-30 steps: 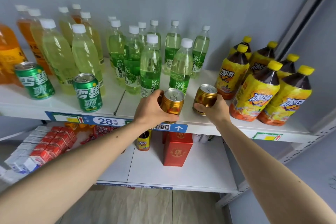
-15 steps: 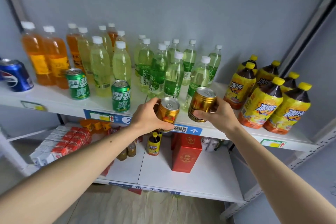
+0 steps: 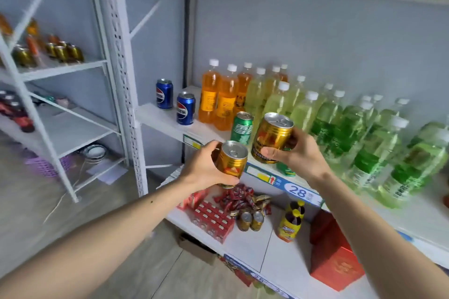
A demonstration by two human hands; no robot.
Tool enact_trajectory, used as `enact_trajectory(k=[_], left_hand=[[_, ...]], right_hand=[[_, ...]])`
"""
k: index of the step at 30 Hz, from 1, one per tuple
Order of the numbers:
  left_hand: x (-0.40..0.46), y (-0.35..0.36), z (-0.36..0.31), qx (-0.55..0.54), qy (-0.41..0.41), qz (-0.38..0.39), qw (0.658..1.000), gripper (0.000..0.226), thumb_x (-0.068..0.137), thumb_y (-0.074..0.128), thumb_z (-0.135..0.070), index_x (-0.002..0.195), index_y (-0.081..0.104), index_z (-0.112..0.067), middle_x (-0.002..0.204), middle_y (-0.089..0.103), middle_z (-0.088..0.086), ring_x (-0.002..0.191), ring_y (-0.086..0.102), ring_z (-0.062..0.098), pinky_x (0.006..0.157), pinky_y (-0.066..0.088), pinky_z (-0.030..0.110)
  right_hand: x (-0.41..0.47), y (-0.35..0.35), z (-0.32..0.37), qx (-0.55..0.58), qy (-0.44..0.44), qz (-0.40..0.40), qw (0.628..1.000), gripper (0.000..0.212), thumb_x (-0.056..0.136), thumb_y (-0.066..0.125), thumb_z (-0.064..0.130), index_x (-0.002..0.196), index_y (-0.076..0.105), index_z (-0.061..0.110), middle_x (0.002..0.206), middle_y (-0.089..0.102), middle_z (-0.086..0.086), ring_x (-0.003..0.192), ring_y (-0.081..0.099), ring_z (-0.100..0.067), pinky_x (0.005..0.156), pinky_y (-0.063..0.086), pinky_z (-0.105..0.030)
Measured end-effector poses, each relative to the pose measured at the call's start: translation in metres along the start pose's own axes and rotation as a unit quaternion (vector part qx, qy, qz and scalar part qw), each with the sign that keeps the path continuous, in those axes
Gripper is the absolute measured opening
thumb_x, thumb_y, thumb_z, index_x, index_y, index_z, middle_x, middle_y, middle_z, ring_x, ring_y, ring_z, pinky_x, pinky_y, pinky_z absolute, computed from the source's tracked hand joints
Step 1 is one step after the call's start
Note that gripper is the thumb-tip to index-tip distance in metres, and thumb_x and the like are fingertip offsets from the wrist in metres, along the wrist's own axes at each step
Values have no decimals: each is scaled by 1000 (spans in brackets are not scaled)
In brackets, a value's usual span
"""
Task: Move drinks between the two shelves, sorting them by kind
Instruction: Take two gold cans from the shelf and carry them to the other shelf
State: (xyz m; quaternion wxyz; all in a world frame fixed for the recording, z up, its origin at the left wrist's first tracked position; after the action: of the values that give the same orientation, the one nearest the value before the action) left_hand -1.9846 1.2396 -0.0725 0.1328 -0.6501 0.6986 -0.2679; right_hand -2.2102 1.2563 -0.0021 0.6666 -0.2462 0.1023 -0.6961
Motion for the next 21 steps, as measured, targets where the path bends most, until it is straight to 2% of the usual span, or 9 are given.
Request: enact_trajectory(k=[3, 5, 8, 10, 13, 16, 21], left_hand=[[0, -68, 47, 23, -24, -23, 999, 89, 41, 90, -46, 121, 53, -31, 113, 67, -7, 102, 62, 13, 88, 55, 36], [-1, -108, 76, 31, -40, -39, 998, 87, 40, 90, -48, 119, 55, -31, 111, 68, -9, 99, 63, 10, 87, 55, 34], [-5, -168, 119, 28, -71, -71, 995, 86, 40, 90, -46, 118, 58, -29, 105, 69, -11, 93, 64, 7, 84, 56, 30], [-7, -200, 147, 21, -93, -91, 991, 82, 40, 91, -44, 115, 61, -28, 99, 71, -12, 89, 66, 4, 82, 57, 30], [-8, -248, 190, 3, -128, -143, 981, 77, 34, 91, -44, 104, 65, -28, 91, 73, -14, 84, 68, 4, 80, 59, 34], [-2, -290, 222, 1, -152, -175, 973, 78, 34, 92, -41, 106, 66, -25, 93, 73, -13, 88, 68, 7, 83, 58, 34], [20, -355, 271, 7, -170, -204, 964, 83, 35, 90, -50, 110, 62, -30, 96, 71, -13, 93, 67, 8, 83, 58, 37]], right_hand=[[27, 73, 30, 29, -22, 38, 999, 72, 53, 87, 39, 115, 62, 14, 100, 73, 6, 92, 69, -5, 75, 53, -19], [43, 118, 48, 51, -33, 62, 996, 72, 53, 86, 37, 116, 61, 15, 100, 72, 9, 90, 68, 2, 75, 54, -16], [71, 186, 73, 64, -48, 95, 992, 78, 50, 88, 42, 118, 61, 17, 105, 72, 7, 98, 67, -4, 86, 53, -25], [88, 226, 89, 72, -54, 123, 988, 76, 53, 88, 38, 119, 60, 15, 107, 72, 5, 101, 67, -6, 89, 52, -28], [115, 288, 111, 75, -70, 168, 980, 67, 58, 87, 32, 117, 61, 15, 104, 72, 6, 94, 68, 0, 83, 52, -19], [142, 342, 134, 69, -93, 201, 973, 62, 62, 87, 28, 117, 62, 14, 103, 71, 7, 94, 67, -1, 82, 52, -16], [196, 425, 165, 72, -126, 227, 963, 60, 62, 89, 28, 114, 64, 14, 102, 72, 1, 97, 67, -11, 87, 53, -27]])
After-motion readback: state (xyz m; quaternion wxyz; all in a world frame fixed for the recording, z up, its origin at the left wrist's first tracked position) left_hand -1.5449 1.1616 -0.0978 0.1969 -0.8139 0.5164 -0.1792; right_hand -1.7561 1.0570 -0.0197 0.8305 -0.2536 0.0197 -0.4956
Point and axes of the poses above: each hand's wrist, its own x-axis towards the middle knuckle, its own y-axis out of the palm, z = x × y, the point moved 2 cm from there along x, towards the middle knuckle
